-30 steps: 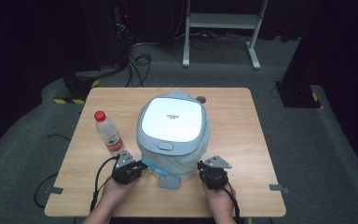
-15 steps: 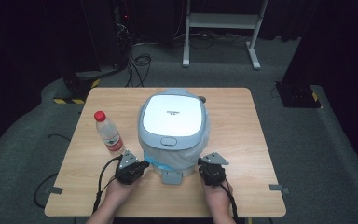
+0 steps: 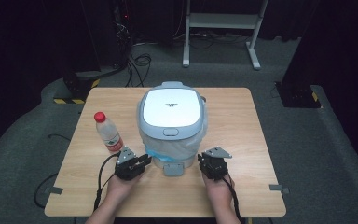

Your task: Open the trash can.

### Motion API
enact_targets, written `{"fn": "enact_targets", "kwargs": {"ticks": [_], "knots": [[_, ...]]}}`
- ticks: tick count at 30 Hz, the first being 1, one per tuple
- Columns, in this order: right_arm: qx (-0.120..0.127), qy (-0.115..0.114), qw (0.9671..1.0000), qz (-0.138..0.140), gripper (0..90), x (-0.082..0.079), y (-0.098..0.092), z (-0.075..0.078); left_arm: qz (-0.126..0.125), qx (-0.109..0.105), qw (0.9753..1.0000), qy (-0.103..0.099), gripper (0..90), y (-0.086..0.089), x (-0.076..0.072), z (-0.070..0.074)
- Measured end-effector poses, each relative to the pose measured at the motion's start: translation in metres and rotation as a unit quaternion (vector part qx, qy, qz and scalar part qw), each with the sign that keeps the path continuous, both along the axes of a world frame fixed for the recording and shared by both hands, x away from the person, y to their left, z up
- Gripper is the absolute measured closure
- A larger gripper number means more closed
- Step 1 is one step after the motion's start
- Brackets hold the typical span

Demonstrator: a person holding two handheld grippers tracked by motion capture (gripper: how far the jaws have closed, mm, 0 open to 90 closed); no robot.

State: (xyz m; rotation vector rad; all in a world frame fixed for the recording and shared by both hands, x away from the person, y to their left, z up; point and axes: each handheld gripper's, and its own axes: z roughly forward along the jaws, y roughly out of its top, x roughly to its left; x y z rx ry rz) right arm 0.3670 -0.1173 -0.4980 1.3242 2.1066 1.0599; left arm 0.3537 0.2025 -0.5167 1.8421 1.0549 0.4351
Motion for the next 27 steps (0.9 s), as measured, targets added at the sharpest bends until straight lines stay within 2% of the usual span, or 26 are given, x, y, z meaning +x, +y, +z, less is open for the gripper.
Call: {"fn": "enact_targets", "kwargs": {"ticks": [2, 4, 6, 9, 13, 17, 18, 21, 24, 27], "knots": [[0.011, -0.005, 0.9999, 0.000, 74.1, -0.011, -0.005, 0.001, -0.003, 0.006, 1.0000, -0.001, 73.9, 0.001, -0.003, 0.000], [0.014, -0.008, 0.9999, 0.001, 73.5, -0.015, -0.006, 0.002, -0.003, 0.012, 0.9999, -0.003, 73.4, 0.004, -0.006, 0.001], [0.031, -0.008, 0.9995, 0.007, 70.3, -0.025, -0.008, 0.001, -0.001, 0.015, 0.9999, -0.002, 71.5, 0.007, -0.008, 0.002], [0.035, -0.007, 0.9993, 0.013, 68.1, -0.031, -0.009, -0.002, -0.002, 0.015, 0.9999, 0.003, 70.6, 0.012, -0.009, 0.002], [0.049, 0.005, 0.9987, 0.014, 67.4, -0.037, -0.011, -0.009, -0.008, 0.015, 0.9998, 0.010, 70.1, 0.008, -0.008, 0.000], [0.036, -0.003, 0.9991, 0.024, 67.0, -0.038, -0.007, -0.008, -0.021, 0.009, 0.9997, 0.009, 69.8, -0.001, -0.008, -0.001], [0.036, -0.001, 0.9990, 0.025, 67.0, -0.038, -0.007, -0.009, -0.027, 0.011, 0.9996, 0.005, 69.6, -0.007, -0.009, -0.001], [0.033, 0.002, 0.9991, 0.027, 66.8, -0.037, -0.006, -0.012, -0.029, 0.015, 0.9995, 0.002, 70.4, -0.011, -0.010, -0.001], [0.032, 0.006, 0.9991, 0.026, 66.8, -0.037, -0.007, -0.013, -0.032, 0.010, 0.9994, 0.003, 70.1, -0.010, -0.008, -0.002], [0.031, 0.002, 0.9991, 0.031, 66.3, -0.039, -0.004, -0.011, -0.030, 0.014, 0.9994, 0.004, 69.4, -0.007, -0.009, -0.001]]}}
